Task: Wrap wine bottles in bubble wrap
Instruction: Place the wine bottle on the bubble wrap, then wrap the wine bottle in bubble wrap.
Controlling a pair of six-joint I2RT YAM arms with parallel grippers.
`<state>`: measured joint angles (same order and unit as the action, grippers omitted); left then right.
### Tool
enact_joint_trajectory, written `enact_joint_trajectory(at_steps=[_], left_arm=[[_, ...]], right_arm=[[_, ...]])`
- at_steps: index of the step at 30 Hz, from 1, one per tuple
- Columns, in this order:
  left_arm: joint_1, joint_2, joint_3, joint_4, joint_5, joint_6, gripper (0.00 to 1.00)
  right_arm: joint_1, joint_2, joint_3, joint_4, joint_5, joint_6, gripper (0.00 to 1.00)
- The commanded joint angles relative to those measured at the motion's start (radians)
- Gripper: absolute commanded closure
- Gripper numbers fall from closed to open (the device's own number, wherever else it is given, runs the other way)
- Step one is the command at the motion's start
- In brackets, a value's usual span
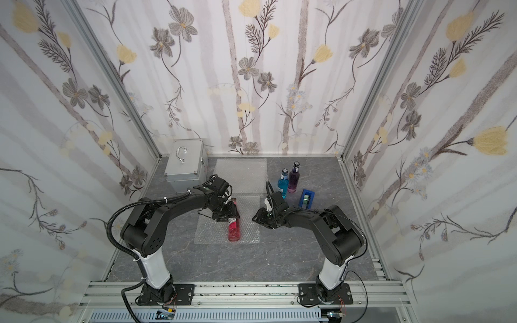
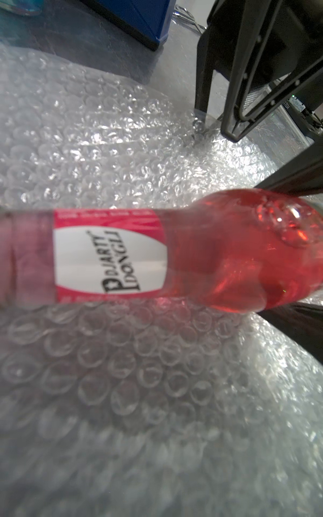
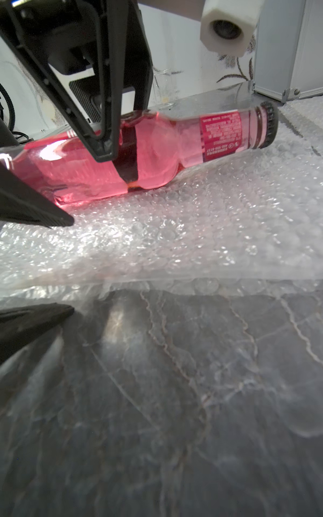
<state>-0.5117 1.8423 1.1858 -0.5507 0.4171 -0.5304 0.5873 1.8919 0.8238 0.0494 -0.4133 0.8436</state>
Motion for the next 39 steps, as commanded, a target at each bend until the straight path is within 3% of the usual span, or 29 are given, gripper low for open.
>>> enact_joint_trajectory(at_steps=[1,7,14,20,29,32,36,39], left_arm=[[0.000,-0.033,-0.008,-0.011,-0.027,0.012,0.39],[0.001,-0.076,-0.023,-0.004,-0.021,0.026,0.37],[0.001,-0.070,-0.032,0.003,-0.015,0.029,0.53],[0.003,-0.071,-0.038,0.003,-0.025,0.027,0.67],[0.021,-0.083,-0.055,0.012,-0.035,0.025,0.67],[0.025,-0.086,-0.056,0.011,-0.036,0.027,0.67],[0.036,-0.100,-0.057,0.010,-0.042,0.041,0.67],[0.048,-0.105,-0.058,0.010,-0.043,0.051,0.66]], right_arm=[[-0.010,-0.018,-0.022,-0.049,0.034,-0.006,0.49],[-0.007,0.009,-0.045,-0.002,0.004,0.009,0.47],[0.020,0.055,-0.010,0.081,-0.075,0.050,0.50],[0.023,-0.012,0.011,0.088,-0.099,0.069,0.57],[0.070,-0.013,0.067,0.078,-0.110,0.087,0.70],[0.083,0.008,0.097,0.059,-0.103,0.083,0.79],[0.093,0.015,0.129,0.034,-0.096,0.079,0.99],[0.101,0.013,0.156,0.008,-0.094,0.066,1.00]])
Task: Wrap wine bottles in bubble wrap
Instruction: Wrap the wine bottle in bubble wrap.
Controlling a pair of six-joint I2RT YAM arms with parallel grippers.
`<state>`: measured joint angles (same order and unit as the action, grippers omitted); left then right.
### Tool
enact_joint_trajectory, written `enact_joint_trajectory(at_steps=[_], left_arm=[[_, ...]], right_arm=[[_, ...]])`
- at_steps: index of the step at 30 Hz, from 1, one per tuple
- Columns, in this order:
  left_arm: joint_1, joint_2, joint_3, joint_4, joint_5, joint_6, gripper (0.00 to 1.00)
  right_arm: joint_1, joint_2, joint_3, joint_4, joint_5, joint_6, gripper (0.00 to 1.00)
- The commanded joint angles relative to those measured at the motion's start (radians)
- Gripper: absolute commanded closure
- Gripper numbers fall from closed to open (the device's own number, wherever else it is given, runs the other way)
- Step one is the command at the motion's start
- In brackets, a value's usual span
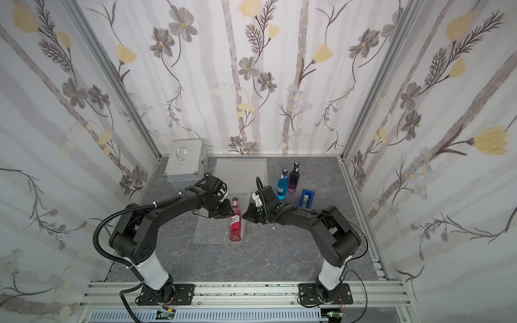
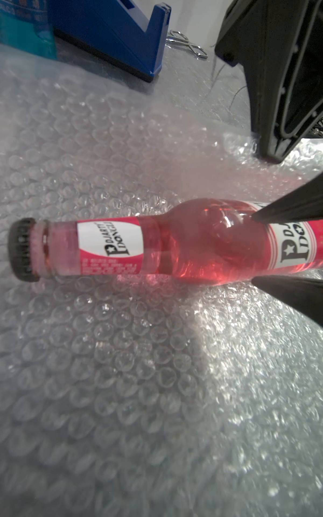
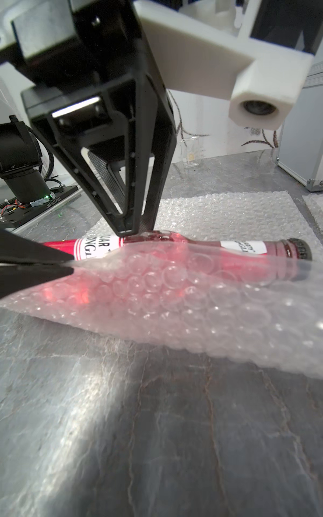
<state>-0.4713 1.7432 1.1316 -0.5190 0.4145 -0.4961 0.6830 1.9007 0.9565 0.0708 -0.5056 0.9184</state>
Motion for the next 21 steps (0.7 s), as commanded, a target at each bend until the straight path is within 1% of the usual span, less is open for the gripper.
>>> enact_joint_trajectory(at_steps=[1,3,7,9,11,12,16,19,21], left_arm=[[0.013,-0.006,-0.004,-0.021,-0.040,0.019,0.65],[0.022,-0.004,-0.005,-0.020,-0.041,0.022,0.60],[0.028,-0.002,-0.001,-0.017,-0.028,0.033,0.47],[0.028,-0.005,-0.003,-0.009,-0.004,0.039,0.43],[0.028,-0.010,-0.004,-0.008,0.000,0.040,0.43],[0.030,-0.016,-0.006,-0.009,-0.001,0.040,0.44],[0.046,-0.047,-0.034,0.016,0.011,0.035,0.58],[0.066,-0.067,-0.055,0.037,0.018,0.033,0.62],[0.079,-0.069,-0.069,0.048,0.022,0.023,0.67]], right_arm=[[0.008,0.006,0.034,-0.030,0.002,-0.017,1.00],[0.013,0.008,0.046,-0.051,0.006,-0.026,1.00],[0.023,0.002,0.058,-0.060,0.004,-0.030,1.00],[0.029,0.004,0.071,-0.073,0.004,-0.038,1.00],[0.036,0.005,0.086,-0.084,0.006,-0.043,1.00],[0.041,0.006,0.096,-0.086,0.001,-0.044,1.00],[0.069,0.032,0.154,-0.112,-0.004,-0.055,1.00],[0.083,0.070,0.193,-0.118,-0.004,-0.056,1.00],[0.085,0.098,0.217,-0.118,-0.005,-0.054,1.00]])
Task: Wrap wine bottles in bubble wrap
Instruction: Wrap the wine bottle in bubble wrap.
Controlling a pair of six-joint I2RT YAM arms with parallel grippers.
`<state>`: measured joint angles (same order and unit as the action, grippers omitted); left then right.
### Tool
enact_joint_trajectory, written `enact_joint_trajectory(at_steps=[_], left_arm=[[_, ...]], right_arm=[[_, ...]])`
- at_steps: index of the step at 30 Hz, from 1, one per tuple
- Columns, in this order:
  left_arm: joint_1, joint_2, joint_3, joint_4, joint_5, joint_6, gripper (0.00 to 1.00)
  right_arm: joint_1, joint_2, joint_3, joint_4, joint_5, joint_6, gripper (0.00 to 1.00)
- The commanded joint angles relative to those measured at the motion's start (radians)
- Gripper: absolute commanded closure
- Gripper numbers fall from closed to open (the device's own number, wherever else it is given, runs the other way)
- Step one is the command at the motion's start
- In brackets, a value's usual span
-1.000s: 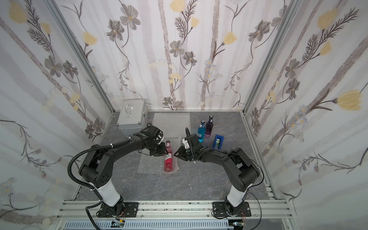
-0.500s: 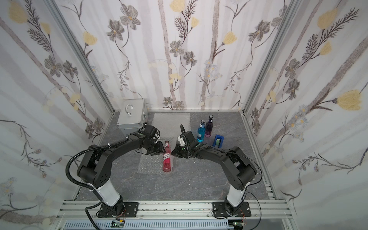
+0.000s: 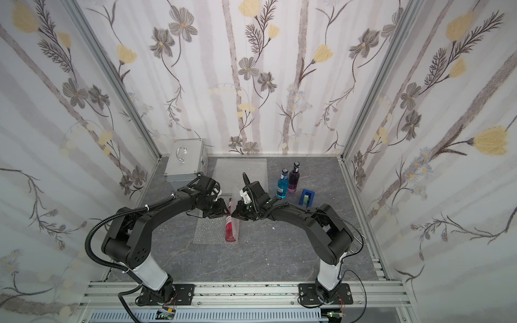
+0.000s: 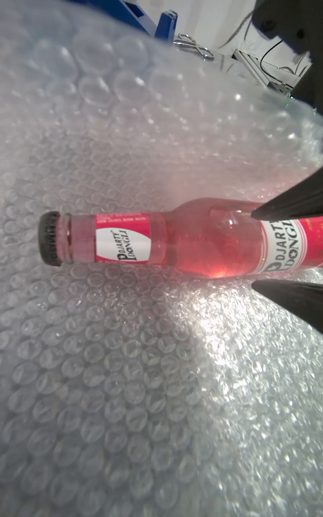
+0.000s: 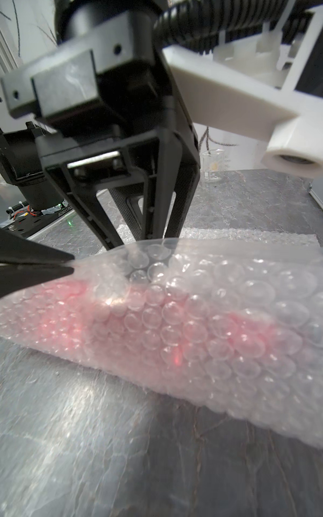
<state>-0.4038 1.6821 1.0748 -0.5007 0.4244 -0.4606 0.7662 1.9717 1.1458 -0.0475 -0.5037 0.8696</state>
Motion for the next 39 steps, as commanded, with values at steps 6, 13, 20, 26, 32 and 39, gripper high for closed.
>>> enact_joint_trajectory(at_steps=[6,13,20,26,32,39], left_arm=[[0.053,-0.015,-0.040,0.058,0.039,-0.042,0.77],[0.100,-0.079,-0.044,0.088,0.107,-0.042,0.66],[0.153,-0.104,-0.033,0.059,0.087,-0.016,0.60],[0.150,-0.084,-0.053,0.095,0.141,-0.036,0.63],[0.144,-0.034,-0.075,0.155,0.205,-0.088,0.55],[0.140,0.007,-0.070,0.167,0.211,-0.104,0.70]], right_arm=[[0.047,0.107,0.111,-0.009,-0.019,-0.002,0.98],[0.061,0.148,0.152,-0.029,-0.028,-0.013,0.88],[0.063,0.176,0.152,-0.029,-0.027,-0.006,0.81],[0.068,0.192,0.167,-0.034,-0.033,-0.009,0.81],[0.070,0.196,0.177,-0.034,-0.033,-0.012,0.81],[0.071,0.199,0.184,-0.036,-0.035,-0.012,0.81]])
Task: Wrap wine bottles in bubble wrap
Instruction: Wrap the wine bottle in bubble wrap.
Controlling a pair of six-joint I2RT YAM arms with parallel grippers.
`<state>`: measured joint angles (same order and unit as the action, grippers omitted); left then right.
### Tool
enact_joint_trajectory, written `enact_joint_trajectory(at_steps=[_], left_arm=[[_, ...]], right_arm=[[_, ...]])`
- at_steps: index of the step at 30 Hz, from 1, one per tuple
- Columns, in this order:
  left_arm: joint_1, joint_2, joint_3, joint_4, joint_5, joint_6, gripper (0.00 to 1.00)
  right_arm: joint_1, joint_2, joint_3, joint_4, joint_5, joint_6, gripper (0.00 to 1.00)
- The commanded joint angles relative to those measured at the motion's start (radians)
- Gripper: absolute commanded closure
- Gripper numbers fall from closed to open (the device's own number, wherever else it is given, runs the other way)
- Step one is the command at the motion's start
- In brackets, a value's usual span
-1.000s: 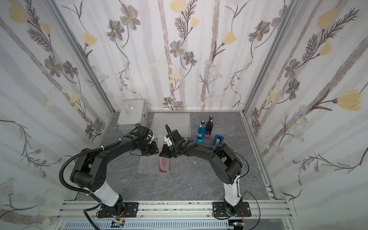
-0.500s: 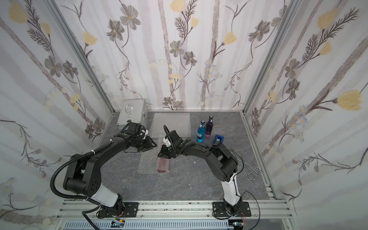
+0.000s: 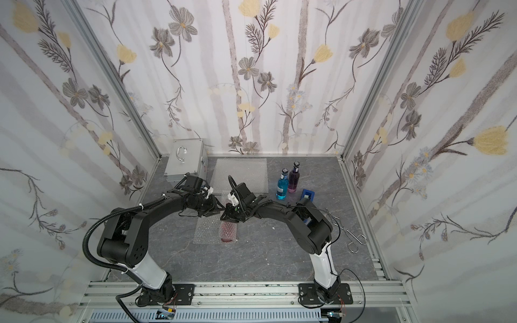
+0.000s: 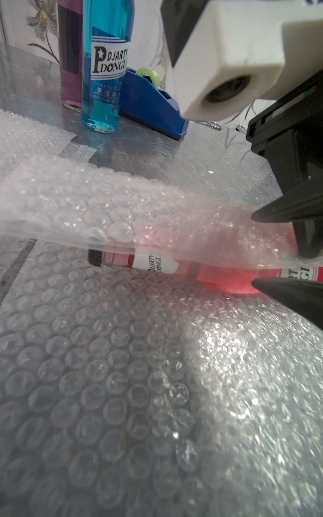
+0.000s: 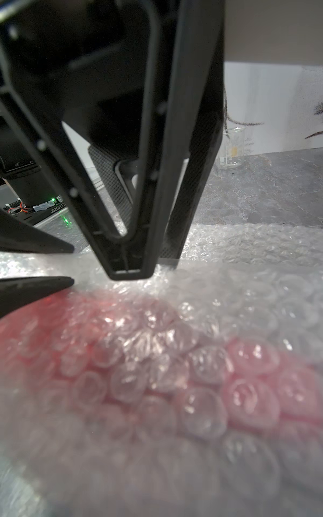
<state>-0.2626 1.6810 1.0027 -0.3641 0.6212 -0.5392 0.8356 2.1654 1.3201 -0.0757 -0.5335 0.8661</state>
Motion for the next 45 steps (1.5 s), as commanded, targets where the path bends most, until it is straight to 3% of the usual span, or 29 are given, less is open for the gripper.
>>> enact_joint_trajectory(at_steps=[1,10,15,20,26,34,35,40,45], left_arm=[[-0.003,0.011,0.002,0.031,0.012,-0.027,0.74],[-0.003,0.024,-0.007,0.029,-0.002,-0.021,1.00],[-0.003,0.021,0.001,0.007,-0.026,0.004,1.00],[-0.001,0.009,0.002,-0.037,-0.119,0.066,1.00],[-0.003,0.034,0.011,-0.027,-0.098,0.051,1.00],[-0.003,0.061,0.000,0.002,-0.072,0.013,1.00],[-0.004,0.065,0.001,0.001,-0.072,0.009,1.00],[-0.003,0.089,0.006,0.000,-0.071,-0.008,1.00],[-0.008,0.102,0.008,0.008,-0.060,-0.022,1.00]], right_arm=[[0.002,0.004,0.010,-0.008,-0.005,-0.009,0.81],[0.002,0.006,0.014,-0.009,-0.005,-0.010,0.81],[0.002,-0.002,0.015,-0.017,-0.002,-0.013,0.80],[0.002,-0.081,0.010,-0.082,0.033,-0.048,0.68],[-0.011,-0.169,-0.041,-0.164,0.151,-0.052,0.57],[0.018,-0.092,0.056,-0.285,0.341,0.020,0.32],[0.021,-0.081,0.076,-0.302,0.353,0.023,0.09],[0.027,-0.025,0.150,-0.354,0.377,0.027,0.06],[0.040,-0.001,0.155,-0.385,0.360,0.017,0.12]])
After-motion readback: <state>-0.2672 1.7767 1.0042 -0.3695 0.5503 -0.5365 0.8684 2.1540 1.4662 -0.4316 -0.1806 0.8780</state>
